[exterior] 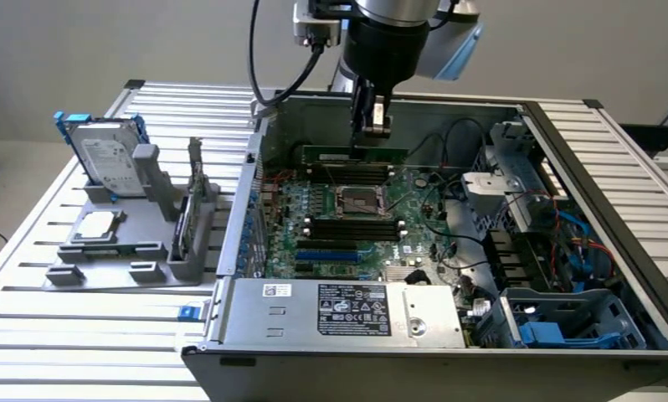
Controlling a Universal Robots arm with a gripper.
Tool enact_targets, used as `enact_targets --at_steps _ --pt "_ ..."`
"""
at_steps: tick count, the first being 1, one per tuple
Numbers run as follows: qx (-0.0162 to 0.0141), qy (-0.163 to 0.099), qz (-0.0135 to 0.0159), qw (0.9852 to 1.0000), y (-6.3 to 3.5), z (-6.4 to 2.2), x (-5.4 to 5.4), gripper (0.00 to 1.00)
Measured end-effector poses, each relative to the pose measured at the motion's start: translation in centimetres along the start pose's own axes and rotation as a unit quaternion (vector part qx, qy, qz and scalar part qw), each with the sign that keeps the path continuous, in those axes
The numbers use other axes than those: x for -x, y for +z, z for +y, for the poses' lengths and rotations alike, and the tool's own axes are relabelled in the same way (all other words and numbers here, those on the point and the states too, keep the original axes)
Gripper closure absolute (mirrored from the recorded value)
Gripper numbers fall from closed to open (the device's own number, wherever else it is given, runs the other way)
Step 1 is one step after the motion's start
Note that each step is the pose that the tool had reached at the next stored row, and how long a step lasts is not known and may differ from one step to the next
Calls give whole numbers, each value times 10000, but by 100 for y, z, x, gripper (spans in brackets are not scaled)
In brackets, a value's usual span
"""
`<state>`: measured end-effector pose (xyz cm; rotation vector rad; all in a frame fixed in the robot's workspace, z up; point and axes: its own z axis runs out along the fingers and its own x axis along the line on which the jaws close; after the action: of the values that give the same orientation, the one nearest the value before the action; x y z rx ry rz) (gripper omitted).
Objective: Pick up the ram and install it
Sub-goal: 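Pick up the ram and move it above insertion slot, then insert the ram into the slot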
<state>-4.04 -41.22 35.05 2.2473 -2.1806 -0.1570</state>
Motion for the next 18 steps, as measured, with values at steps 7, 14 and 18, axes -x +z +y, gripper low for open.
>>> enact_targets --at_steps 7,14,18 --pt "-4 2 0 10000 0 0 1 86" --pt "-3 2 0 10000 0 0 1 86" --pt "-4 2 0 10000 0 0 1 86"
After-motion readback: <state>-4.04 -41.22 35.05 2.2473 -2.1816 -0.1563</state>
